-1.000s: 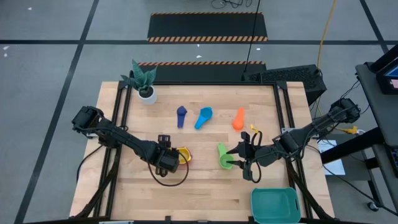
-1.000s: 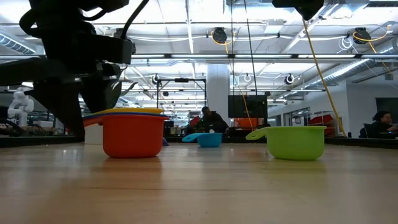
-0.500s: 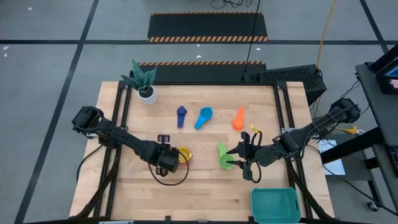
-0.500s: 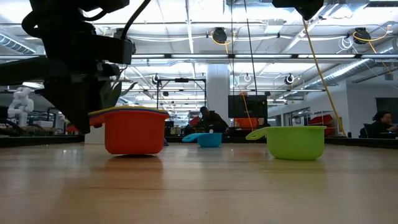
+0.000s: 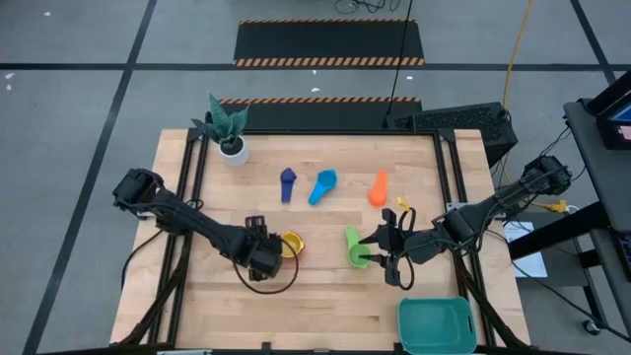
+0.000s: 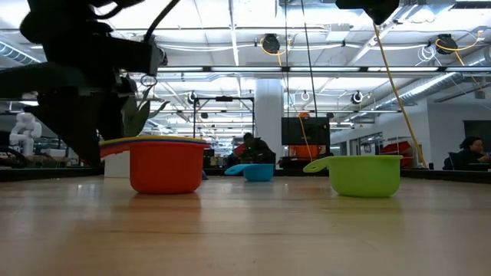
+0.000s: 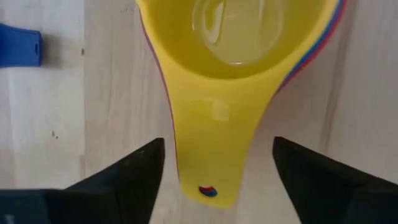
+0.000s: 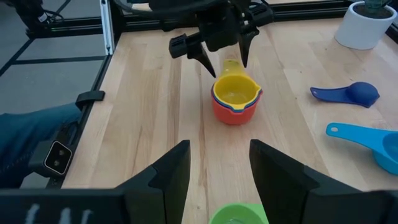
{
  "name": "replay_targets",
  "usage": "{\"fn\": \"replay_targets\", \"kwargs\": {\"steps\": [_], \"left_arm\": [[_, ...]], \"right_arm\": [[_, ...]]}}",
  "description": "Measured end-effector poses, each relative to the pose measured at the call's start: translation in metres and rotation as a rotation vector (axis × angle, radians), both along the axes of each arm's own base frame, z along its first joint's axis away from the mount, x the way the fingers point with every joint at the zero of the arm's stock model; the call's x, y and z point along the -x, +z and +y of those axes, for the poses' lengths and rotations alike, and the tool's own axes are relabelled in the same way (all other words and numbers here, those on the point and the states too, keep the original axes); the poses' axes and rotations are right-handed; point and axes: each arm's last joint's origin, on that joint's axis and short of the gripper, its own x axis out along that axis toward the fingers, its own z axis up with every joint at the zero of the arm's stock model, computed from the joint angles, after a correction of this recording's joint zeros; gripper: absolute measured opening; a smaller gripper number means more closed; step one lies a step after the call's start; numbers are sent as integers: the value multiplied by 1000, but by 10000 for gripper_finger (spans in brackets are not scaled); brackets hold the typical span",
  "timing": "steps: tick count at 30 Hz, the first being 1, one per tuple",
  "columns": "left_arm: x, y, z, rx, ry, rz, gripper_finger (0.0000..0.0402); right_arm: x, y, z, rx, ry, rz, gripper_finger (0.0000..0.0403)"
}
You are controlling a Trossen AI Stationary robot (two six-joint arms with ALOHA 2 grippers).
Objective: Nest measuring cups in basket
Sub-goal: Stack the yellow measuring cup on top of the blue measuring cup, then stack the green measuring cup on top of the yellow measuring cup
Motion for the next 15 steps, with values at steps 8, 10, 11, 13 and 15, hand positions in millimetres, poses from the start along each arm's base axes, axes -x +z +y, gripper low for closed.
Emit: {"fn": "replay_targets", "kwargs": {"steps": [8, 10, 11, 13, 15], "left_arm": [[7, 29, -3, 11, 30, -98, 328], [12, 38, -1, -14, 34, -131, 328], [14, 43, 0, -17, 38, -159, 328], [18, 52, 2, -27, 52, -200, 328], [20, 60, 4, -29, 65, -251, 328]], "right_arm": [[-2, 1, -4, 0, -33, -12, 160], [-3, 1, -5, 6, -53, -18, 160], [-3, 1, -7, 8, -62, -21, 160], [-4, 1, -8, 16, -83, -26, 160], [-5, 2, -10, 15, -92, -29, 160]]}}
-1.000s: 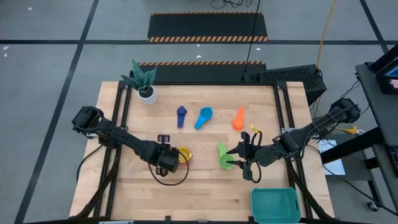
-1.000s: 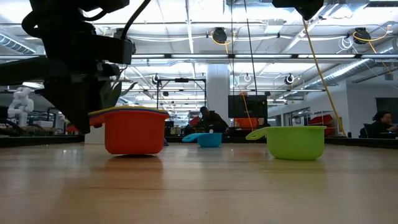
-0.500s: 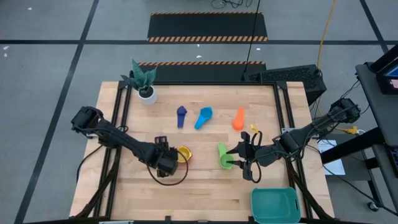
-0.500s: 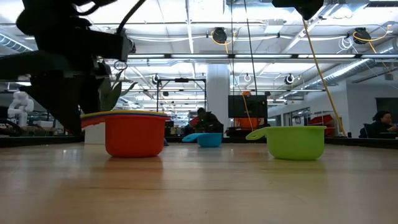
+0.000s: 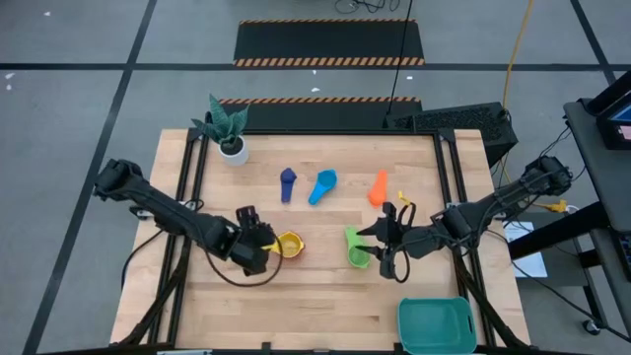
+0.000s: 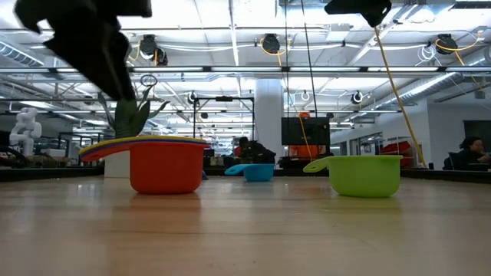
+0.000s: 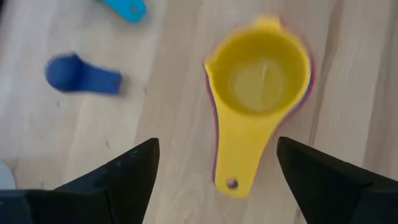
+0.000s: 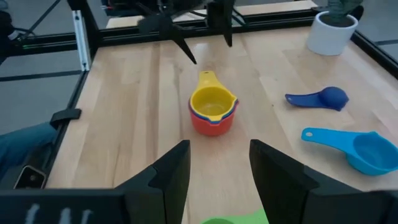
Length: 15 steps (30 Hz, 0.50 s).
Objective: Nest measuring cups in basket
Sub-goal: Stack the green measuring cup on top of the yellow measuring cup
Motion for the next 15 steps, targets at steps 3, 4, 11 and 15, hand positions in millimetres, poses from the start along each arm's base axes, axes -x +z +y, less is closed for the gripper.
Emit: {"fn": "replay_targets", "kwargs": {"steps": [3, 4, 11, 15], "left_arm": [[3, 9, 3, -21, 9, -52, 328], [2, 11, 4, -26, 4, -71, 328], [-2, 26, 10, -74, -100, -116, 328], [-9, 37, 15, -74, -100, -167, 328]], "right_arm": [[-1, 0, -2, 1, -9, 1, 160], [-1, 0, -2, 1, -11, -1, 160], [-3, -14, -10, -2, -39, -7, 160], [-5, -19, -18, -13, -80, 6, 160]]}}
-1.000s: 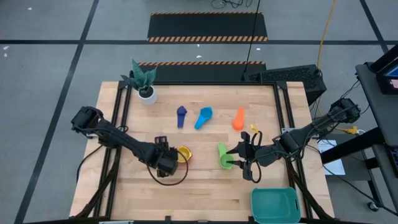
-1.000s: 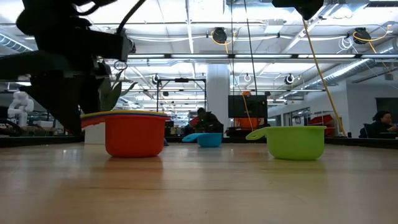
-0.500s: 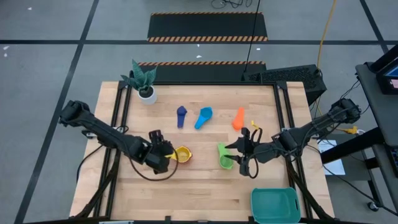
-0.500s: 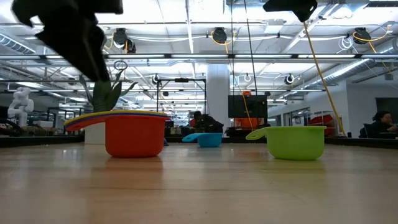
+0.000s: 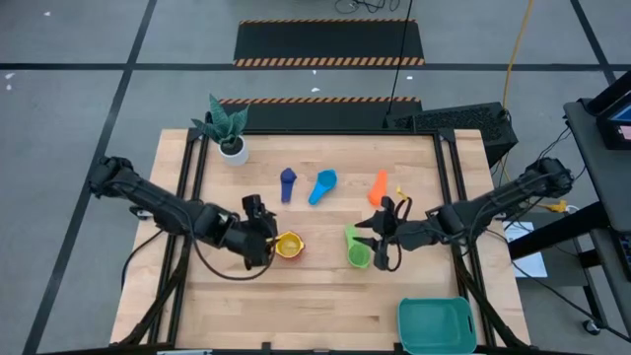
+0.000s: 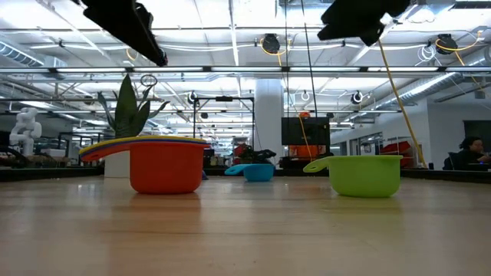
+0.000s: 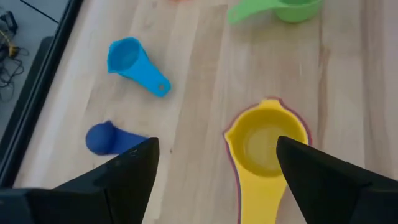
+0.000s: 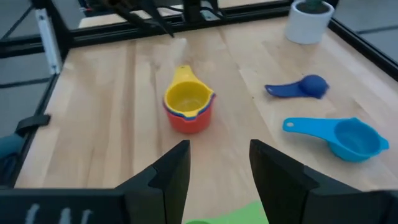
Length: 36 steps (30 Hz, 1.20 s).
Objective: Nest measuring cups in basket
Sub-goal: Stack the green measuring cup on top of the yellow measuring cup
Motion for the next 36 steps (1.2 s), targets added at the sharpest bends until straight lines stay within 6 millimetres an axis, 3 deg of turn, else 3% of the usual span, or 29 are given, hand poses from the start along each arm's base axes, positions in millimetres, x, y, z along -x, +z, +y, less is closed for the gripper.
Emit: {"fn": "replay_targets", "kwargs": {"steps": [13, 19, 29, 36], "left_arm": [[-12, 6, 7, -20, -30, -72, 328], [-13, 8, 7, -19, -35, -91, 328], [-16, 10, 6, -44, -75, -108, 328], [-17, 10, 5, -56, -94, -115, 328]], "right_arm": [[-2, -3, -4, -13, -29, 6, 160], [-12, -21, -15, -146, -169, 44, 160], [-40, -64, -26, -419, -188, 302, 160], [-45, -87, -37, -450, -272, 421, 160]]}}
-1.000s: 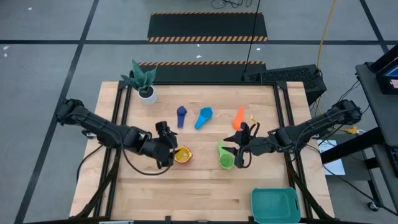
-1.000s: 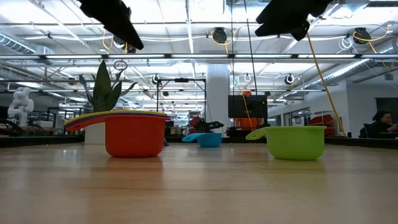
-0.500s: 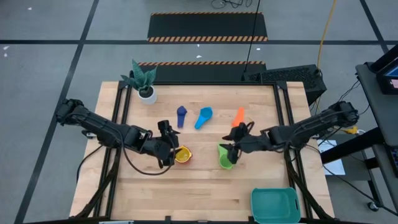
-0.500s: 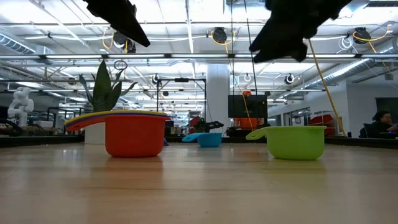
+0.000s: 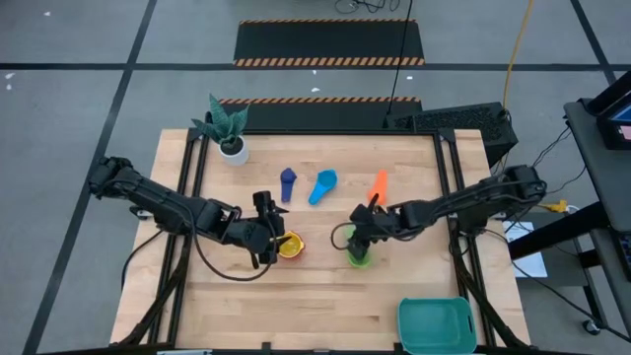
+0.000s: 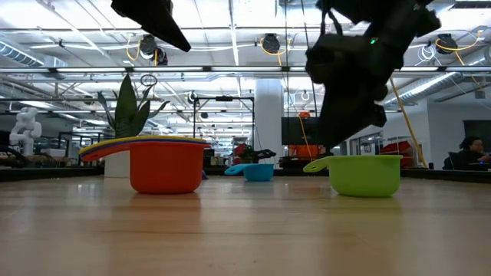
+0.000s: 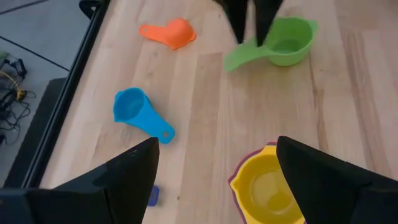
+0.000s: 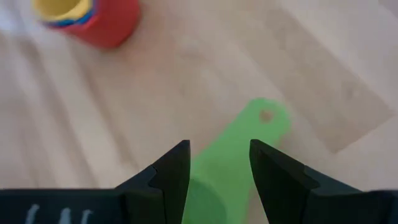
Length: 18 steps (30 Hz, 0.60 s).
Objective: Nest measuring cups in basket
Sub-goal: Stack the green measuring cup on top of the yellow measuring cup
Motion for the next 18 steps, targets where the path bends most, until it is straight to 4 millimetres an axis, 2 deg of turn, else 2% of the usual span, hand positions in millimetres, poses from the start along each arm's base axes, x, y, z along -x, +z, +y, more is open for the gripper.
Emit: {"fn": "replay_targets", "kwargs": {"steps": [7, 13, 18], "left_arm": [[1, 0, -2, -11, -20, 8, 328], [1, 0, -1, -67, -68, 29, 328], [-1, 0, 2, -86, -73, 35, 328]], "right_arm": [[-2, -4, -18, -30, -40, 33, 160], [-3, -4, -28, 3, 87, 31, 160], [-6, -2, -31, 31, 116, -6, 160]]}}
